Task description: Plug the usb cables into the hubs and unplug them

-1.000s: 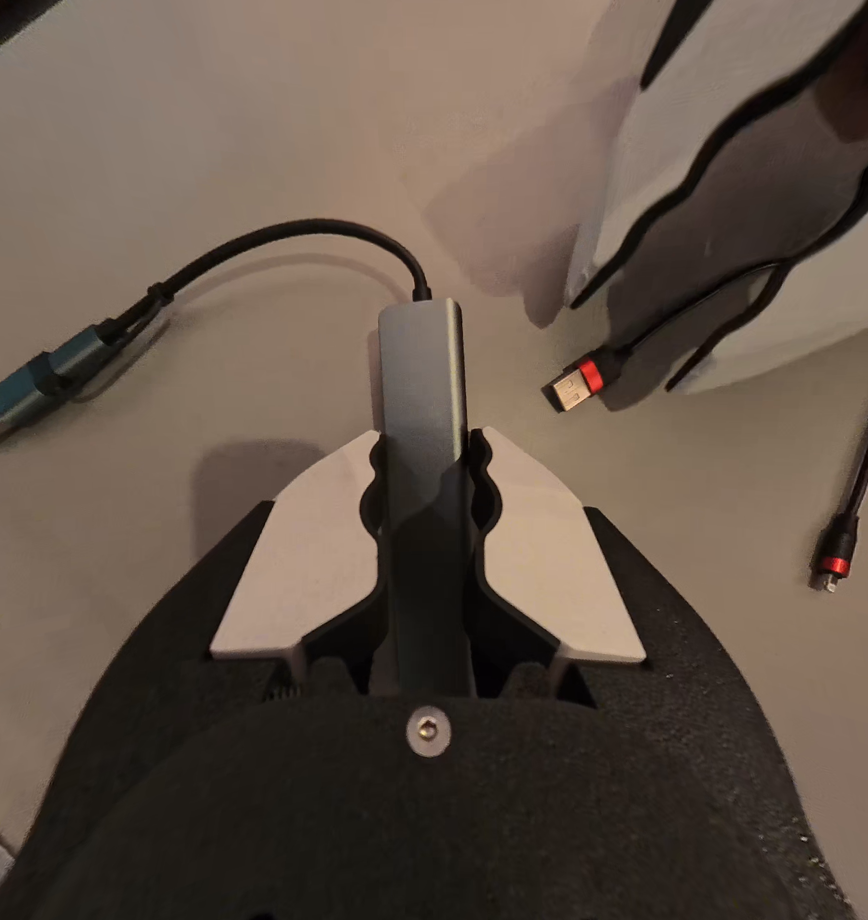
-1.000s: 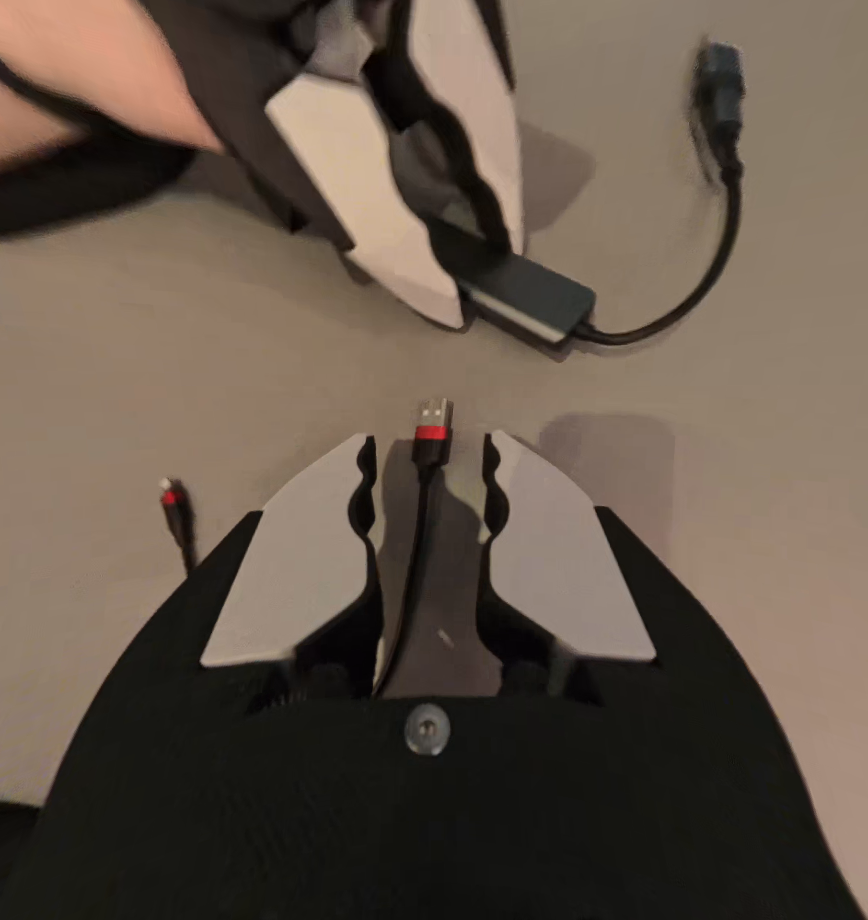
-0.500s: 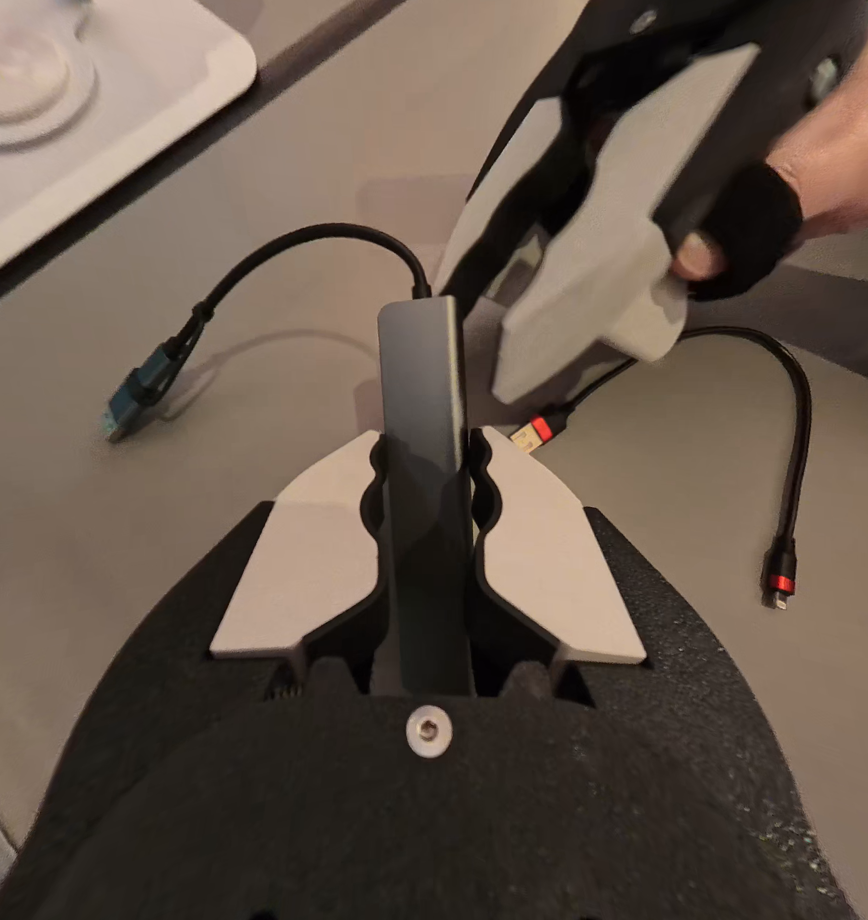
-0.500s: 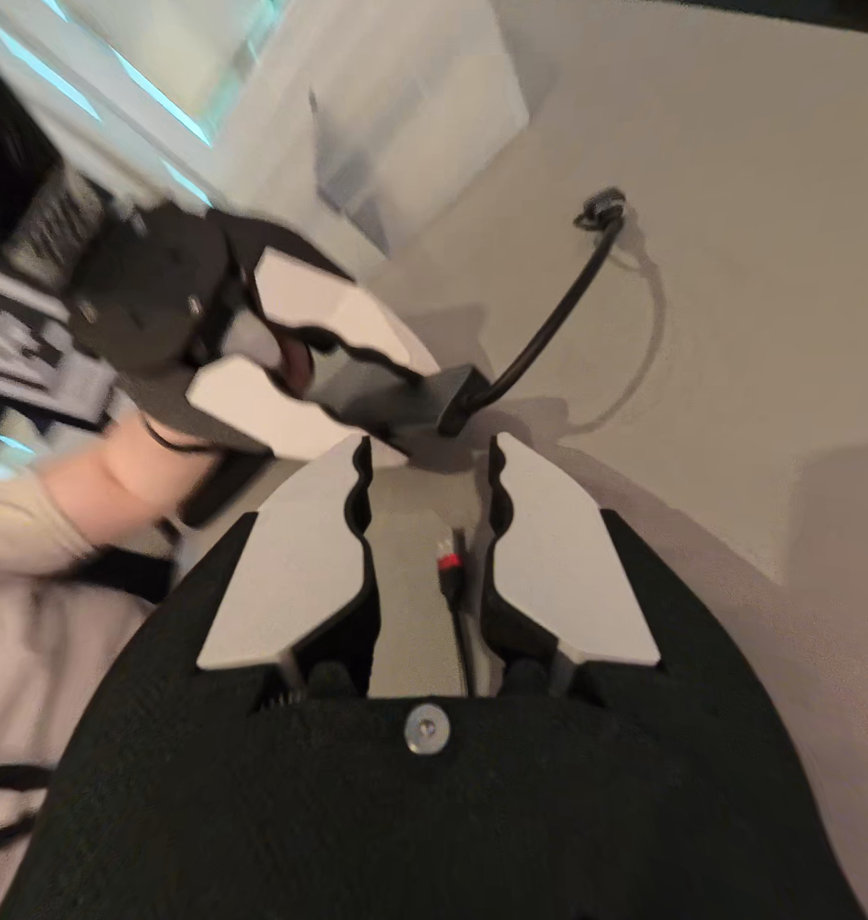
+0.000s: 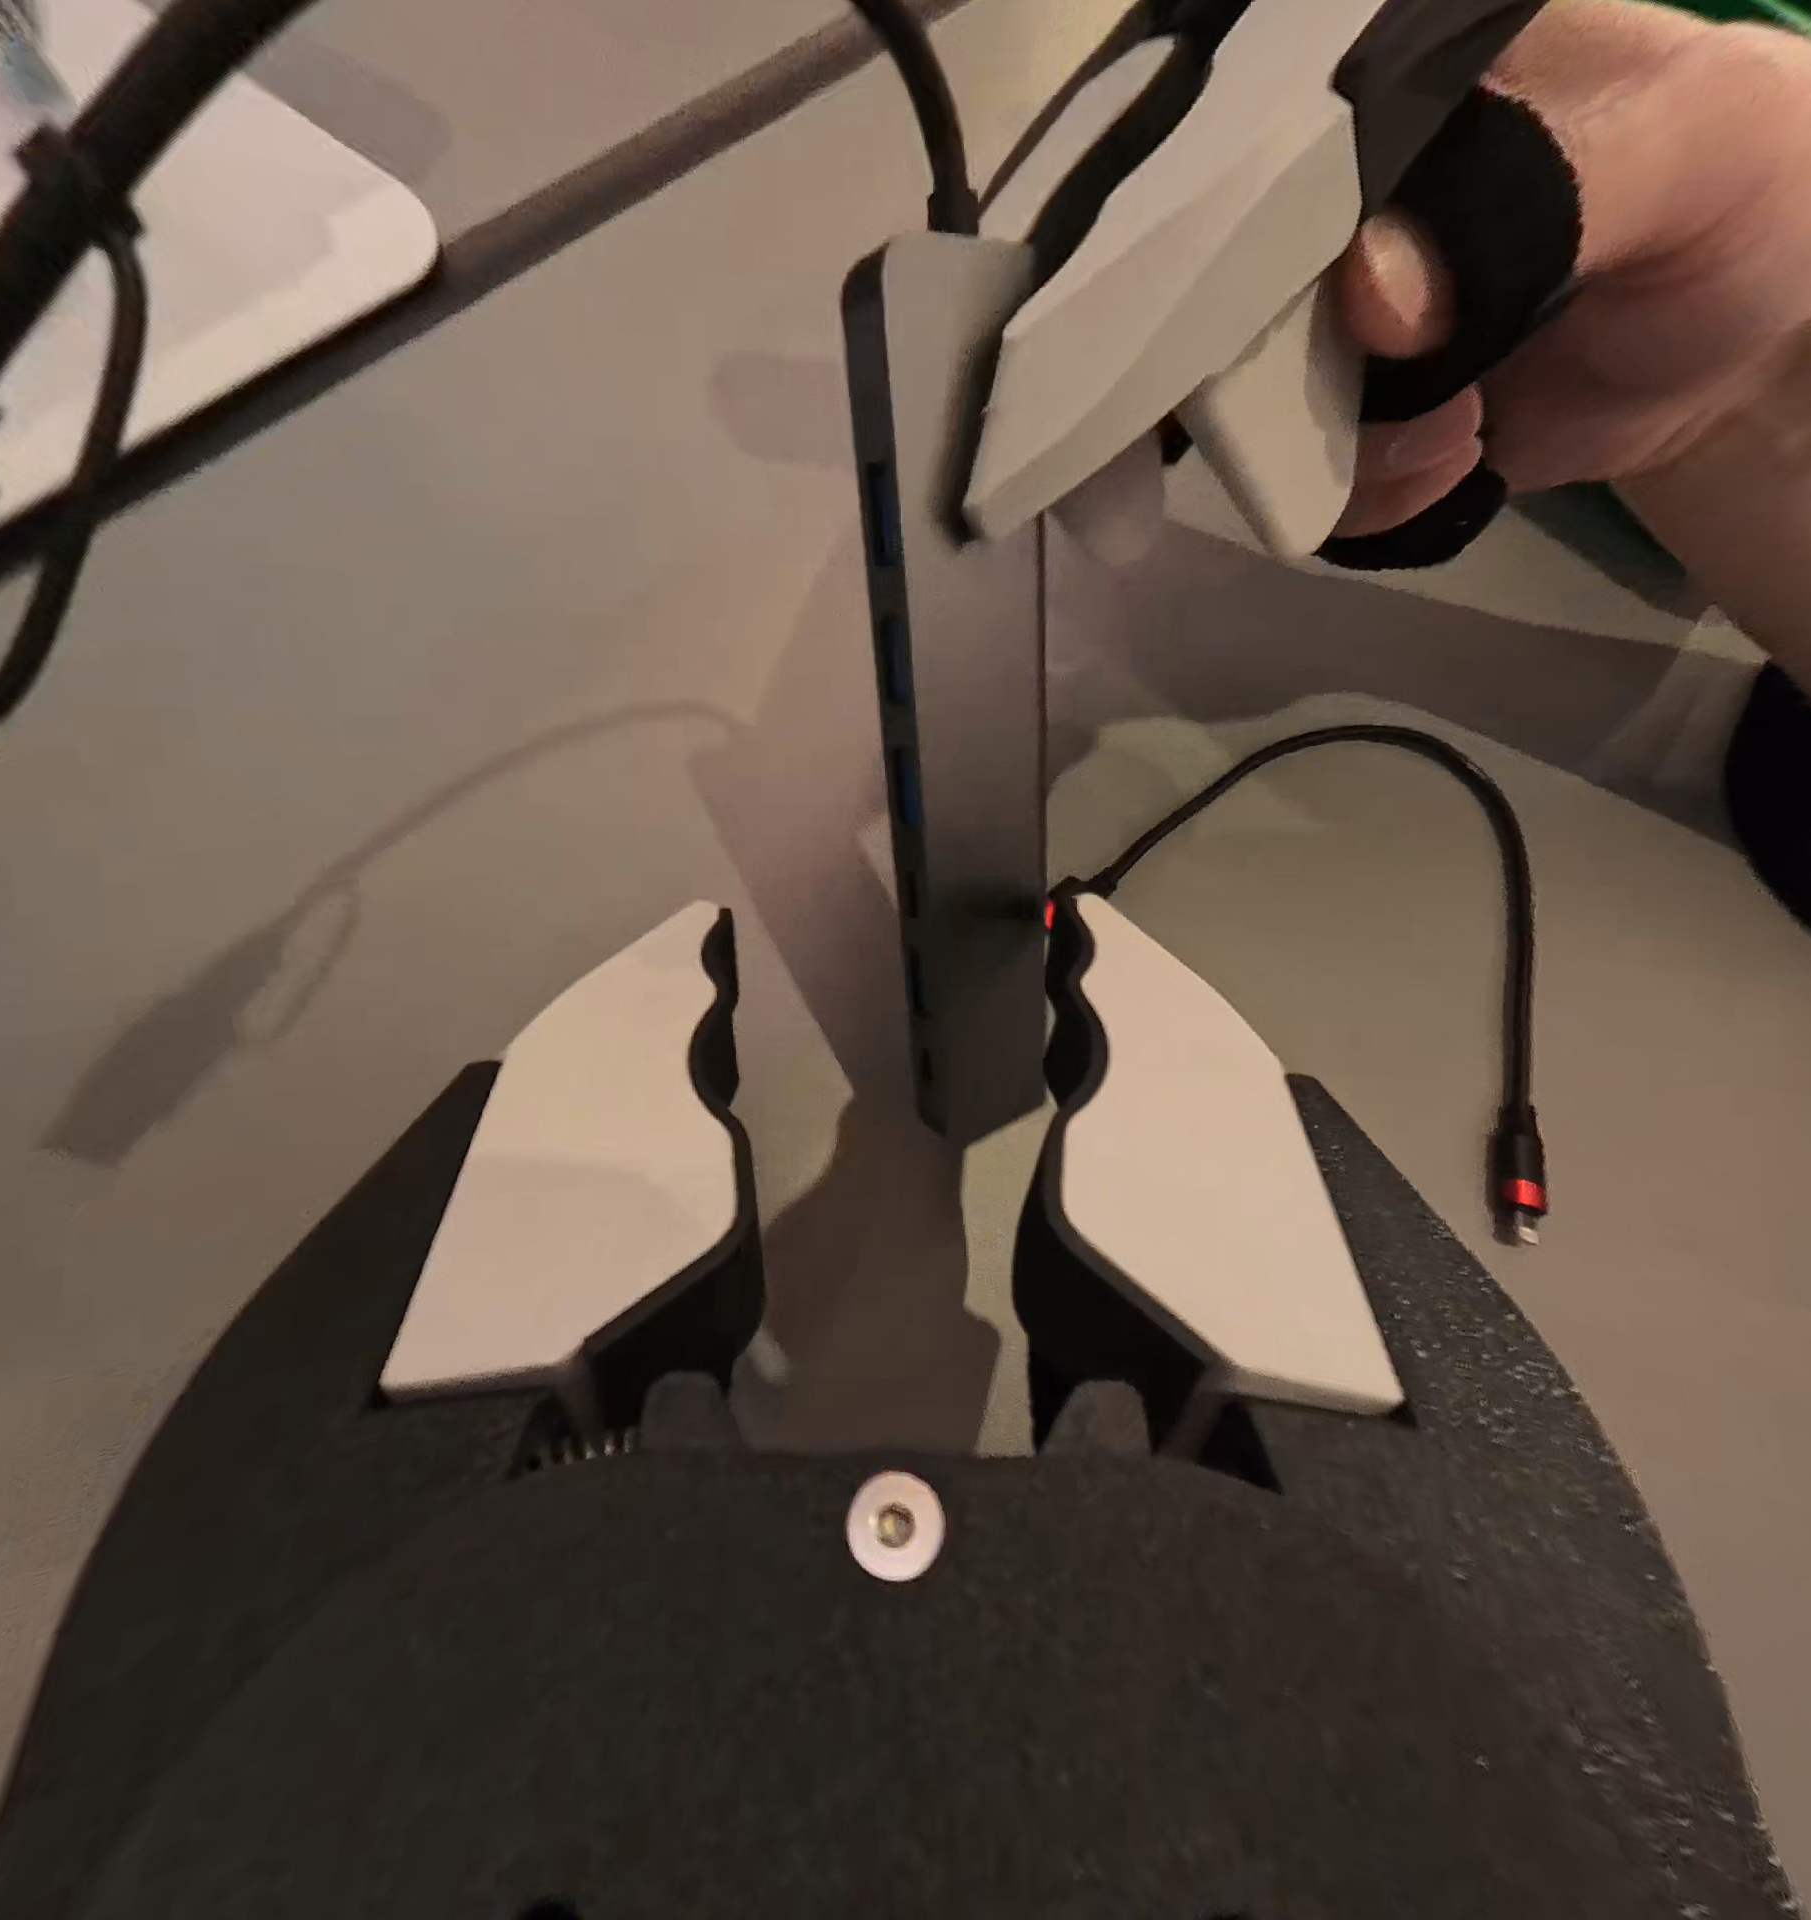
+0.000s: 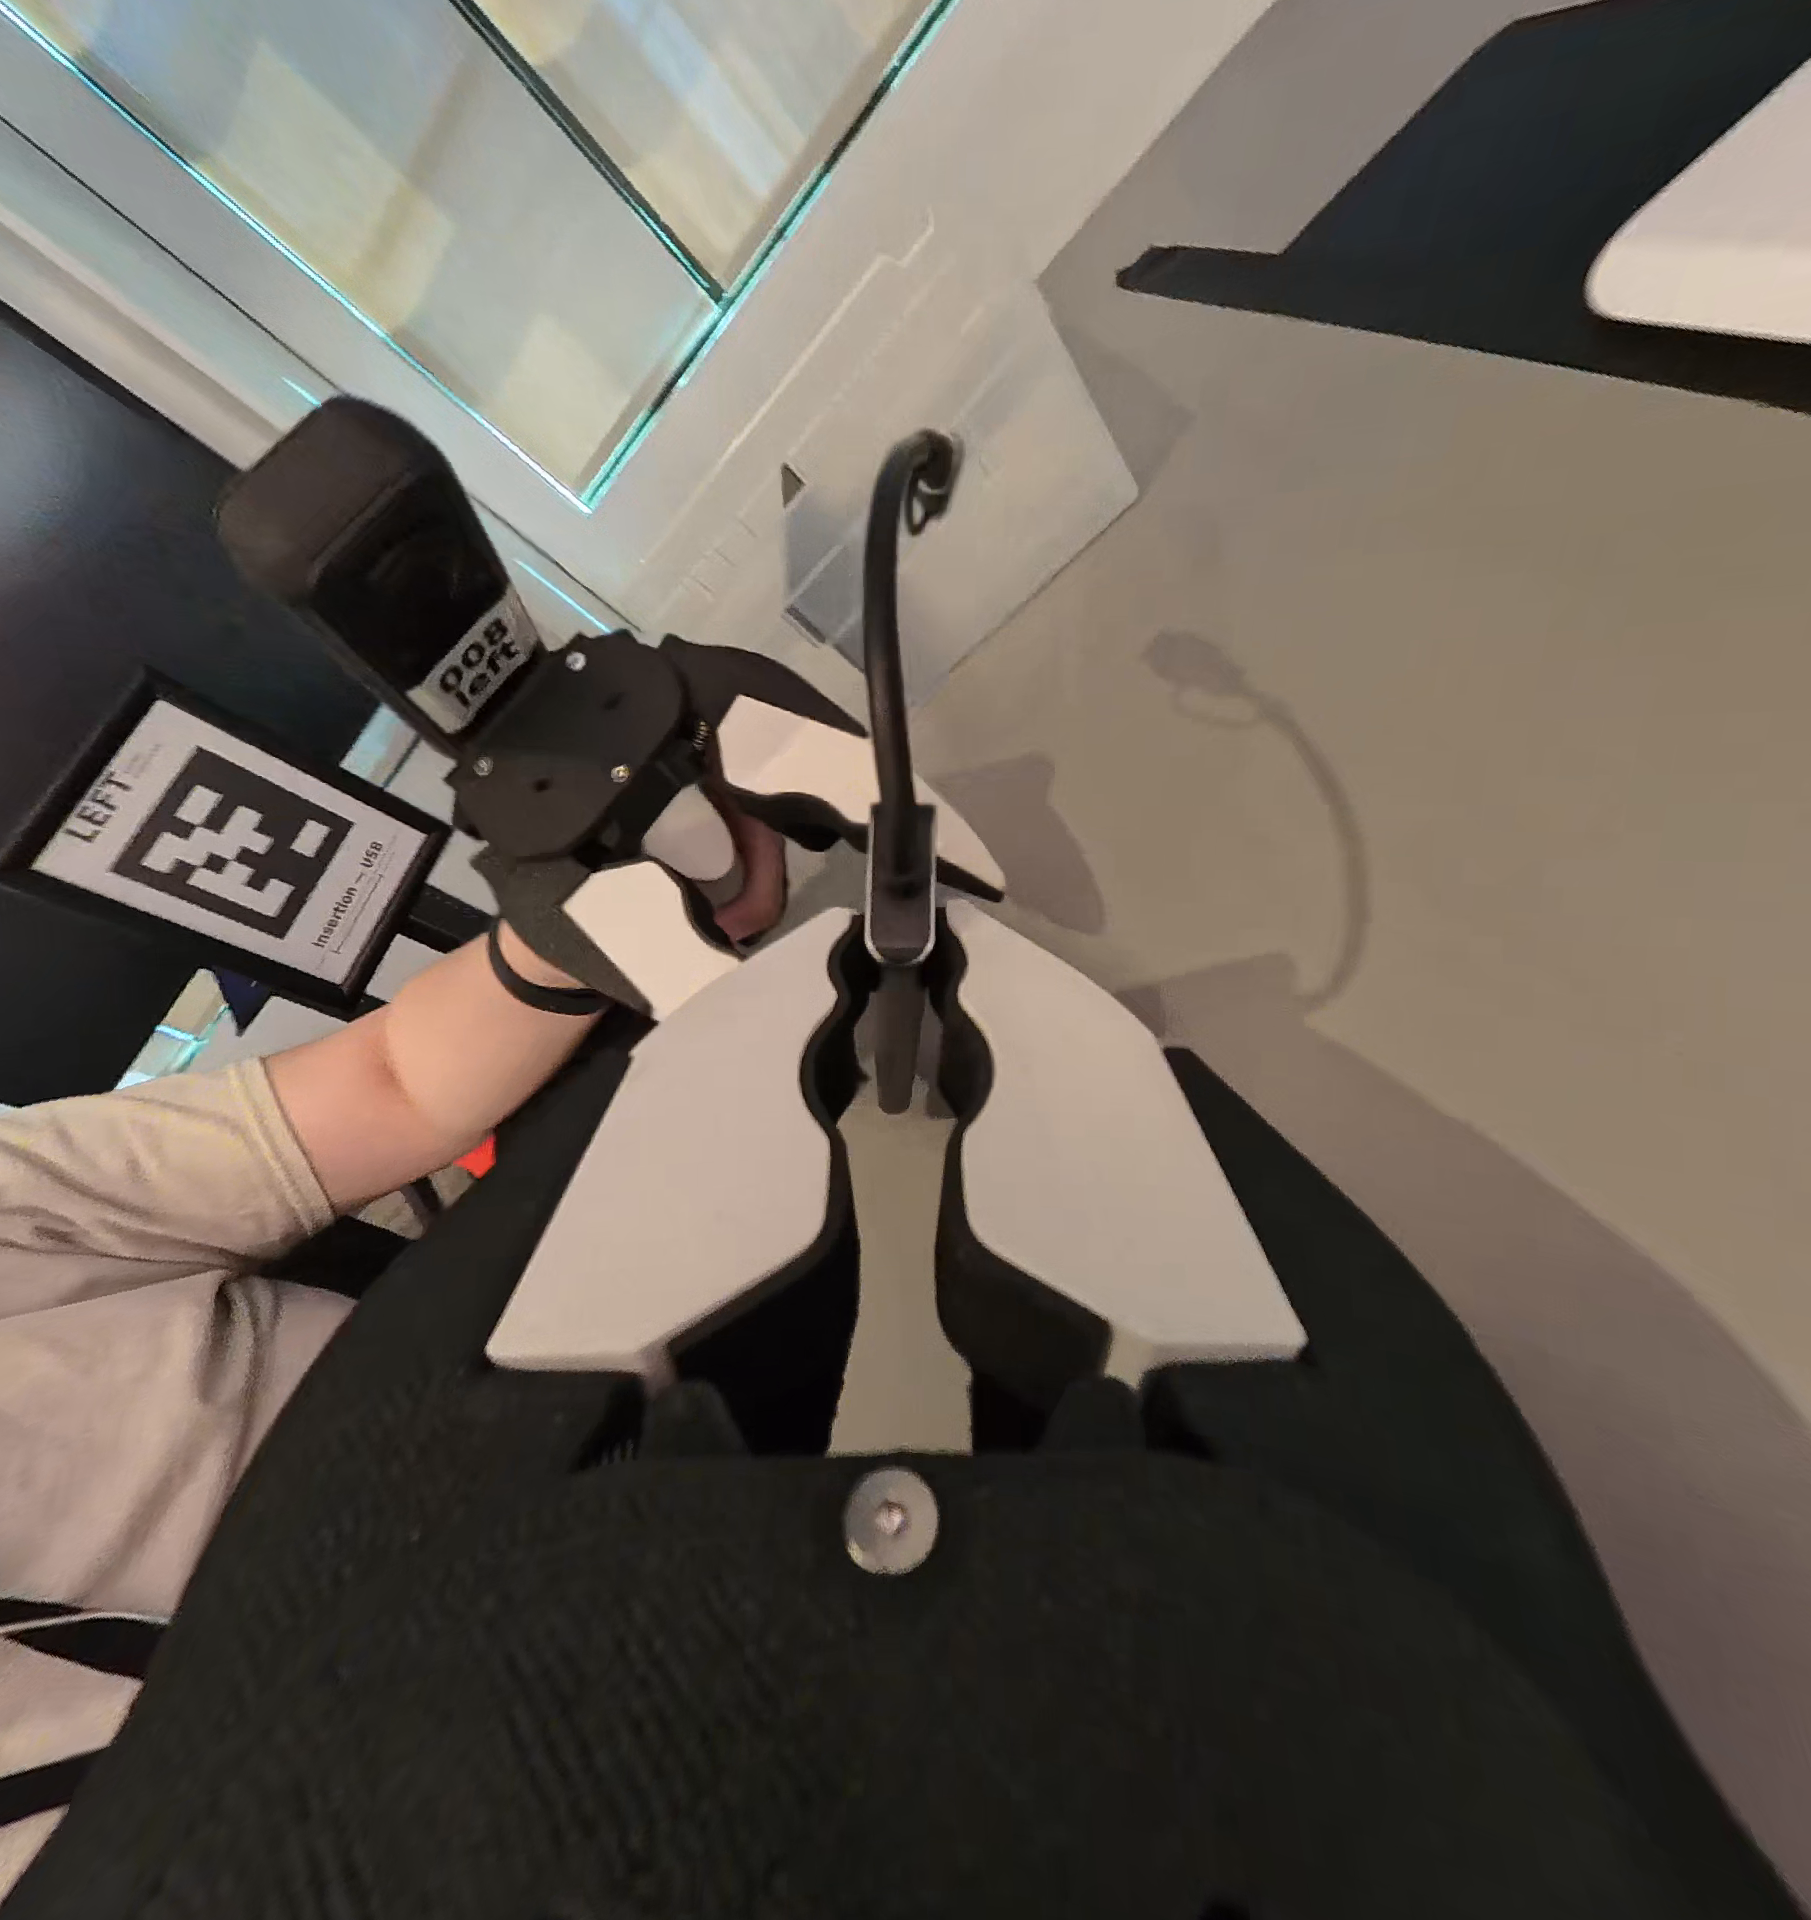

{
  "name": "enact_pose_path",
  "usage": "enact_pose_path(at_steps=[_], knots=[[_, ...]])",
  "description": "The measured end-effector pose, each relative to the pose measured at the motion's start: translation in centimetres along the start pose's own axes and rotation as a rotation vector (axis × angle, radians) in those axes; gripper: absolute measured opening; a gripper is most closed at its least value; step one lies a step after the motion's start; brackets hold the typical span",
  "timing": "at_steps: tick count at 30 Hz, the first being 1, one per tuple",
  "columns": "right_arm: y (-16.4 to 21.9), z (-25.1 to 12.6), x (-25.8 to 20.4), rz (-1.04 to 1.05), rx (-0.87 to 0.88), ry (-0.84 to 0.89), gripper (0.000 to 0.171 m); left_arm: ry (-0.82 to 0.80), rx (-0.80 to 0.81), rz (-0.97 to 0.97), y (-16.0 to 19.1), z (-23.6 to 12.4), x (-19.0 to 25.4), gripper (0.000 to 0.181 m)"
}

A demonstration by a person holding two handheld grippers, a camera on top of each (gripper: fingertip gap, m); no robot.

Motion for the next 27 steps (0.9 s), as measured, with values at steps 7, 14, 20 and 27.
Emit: enact_pose_path(at_steps=[7, 14, 20, 27], knots=[[0.6, 0.0, 2.4, 0.191, 0.059, 0.078, 0.011, 0.129, -0.102, -0.083, 0.7, 1.7, 0.4, 0.058], [0.7, 0.6, 2.4, 0.232, 0.080, 0.104, 0.012, -0.162, -0.281, 0.108, 1.0, 2.6, 1.2, 0.033], [0.6, 0.2, 1.2, -0.357, -0.074, 0.531, 0.027, -0.141, -0.307, 0.003, 1.5, 1.3, -0.6, 0.032], [4.3, 3.2, -1.5, -0.585, -0.598, 0.335, 0.030, -0.155, -0.346, -0.027, 1.8, -0.1, -1.8, 0.032]])
Point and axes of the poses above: each gripper's, where its closed fingertips meet, z out along the fingers, y out of its underside, x = y × z across the jaws, the point moved 10 cm from there along -z, back along the fingers, and after that the axes turned 6 degrees about z, right-handed, at the moved point
